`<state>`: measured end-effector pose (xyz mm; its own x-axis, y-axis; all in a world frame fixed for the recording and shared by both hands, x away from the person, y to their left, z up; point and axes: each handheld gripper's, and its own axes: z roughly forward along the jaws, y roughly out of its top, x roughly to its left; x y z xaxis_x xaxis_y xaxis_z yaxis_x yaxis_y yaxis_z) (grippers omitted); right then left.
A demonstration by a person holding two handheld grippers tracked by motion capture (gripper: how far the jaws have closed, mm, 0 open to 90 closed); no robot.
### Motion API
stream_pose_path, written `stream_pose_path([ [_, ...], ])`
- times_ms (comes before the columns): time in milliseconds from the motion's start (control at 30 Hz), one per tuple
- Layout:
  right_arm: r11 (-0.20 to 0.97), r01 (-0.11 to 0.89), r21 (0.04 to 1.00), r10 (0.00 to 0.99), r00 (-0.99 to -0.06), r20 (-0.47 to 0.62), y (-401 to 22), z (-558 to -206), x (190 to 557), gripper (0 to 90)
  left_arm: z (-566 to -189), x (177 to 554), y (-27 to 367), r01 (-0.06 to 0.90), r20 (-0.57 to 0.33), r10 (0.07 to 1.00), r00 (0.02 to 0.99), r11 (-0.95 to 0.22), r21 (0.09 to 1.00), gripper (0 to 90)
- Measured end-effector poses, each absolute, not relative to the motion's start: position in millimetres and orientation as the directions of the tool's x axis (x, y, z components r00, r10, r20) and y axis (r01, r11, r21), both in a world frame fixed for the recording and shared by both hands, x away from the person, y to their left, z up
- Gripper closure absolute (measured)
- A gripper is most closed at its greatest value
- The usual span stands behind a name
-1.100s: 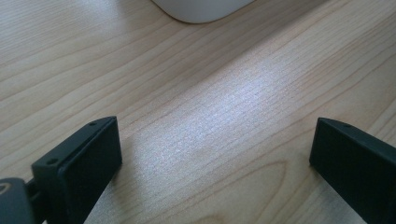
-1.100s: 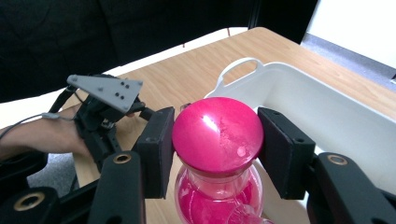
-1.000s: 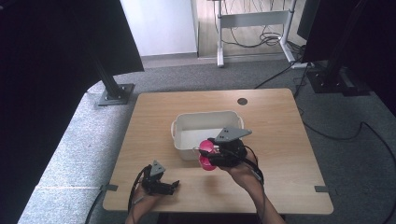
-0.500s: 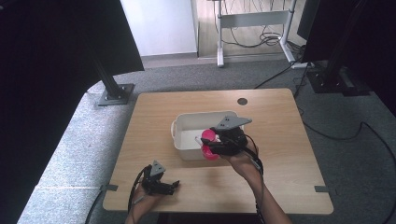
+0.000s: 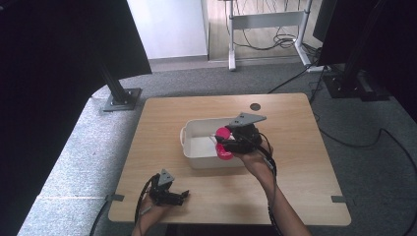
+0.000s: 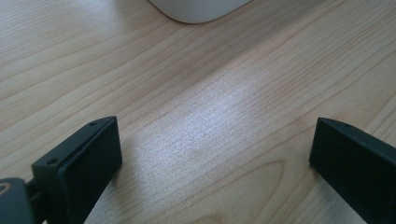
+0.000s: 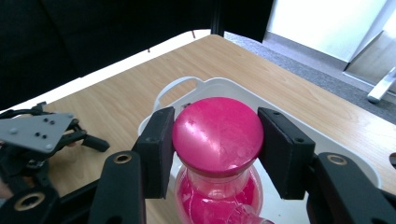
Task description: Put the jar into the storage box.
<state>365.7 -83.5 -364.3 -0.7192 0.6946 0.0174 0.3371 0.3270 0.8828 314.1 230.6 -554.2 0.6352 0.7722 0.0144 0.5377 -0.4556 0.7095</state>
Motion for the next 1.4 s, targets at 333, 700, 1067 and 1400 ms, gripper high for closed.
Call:
stream_pose_path([
  [333, 0.303, 0.352, 0.886, 0.721, -0.692, 0.028, -83.9, -368.0, 383.5, 48.0, -554.1, 314.2, 230.7, 0.537, 0.014, 0.77, 0.638, -0.458, 0.709, 2.1],
  [700, 0.307, 0.367, 0.878, 0.73, -0.683, 0.03, -77.5, -386.8, 396.7, 47.9, -554.1, 314.2, 230.8, 0.536, 0.014, 0.769, 0.639, -0.458, 0.709, 2.0],
  [1067, 0.311, 0.388, 0.867, 0.737, -0.675, 0.038, -76.2, -409.1, 402.0, 47.9, -554.1, 314.2, 230.8, 0.535, 0.014, 0.768, 0.64, -0.459, 0.709, 2.0],
  [1400, 0.312, 0.427, 0.849, 0.741, -0.668, 0.064, -76.6, -436.1, 404.8, 47.8, -554.1, 314.3, 230.9, 0.535, 0.015, 0.768, 0.64, -0.46, 0.709, 2.0],
])
